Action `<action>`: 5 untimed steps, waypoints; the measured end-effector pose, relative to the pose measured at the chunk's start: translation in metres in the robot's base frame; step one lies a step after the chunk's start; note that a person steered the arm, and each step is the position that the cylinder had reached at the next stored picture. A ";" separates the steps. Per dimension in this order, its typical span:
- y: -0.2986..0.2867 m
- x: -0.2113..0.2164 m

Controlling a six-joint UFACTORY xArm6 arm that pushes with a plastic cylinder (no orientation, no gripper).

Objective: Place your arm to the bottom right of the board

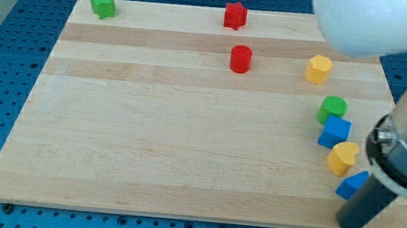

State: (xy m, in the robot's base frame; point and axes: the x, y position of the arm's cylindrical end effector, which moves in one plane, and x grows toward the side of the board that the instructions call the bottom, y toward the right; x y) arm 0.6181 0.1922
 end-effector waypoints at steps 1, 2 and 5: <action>0.030 -0.001; 0.055 -0.001; 0.063 -0.032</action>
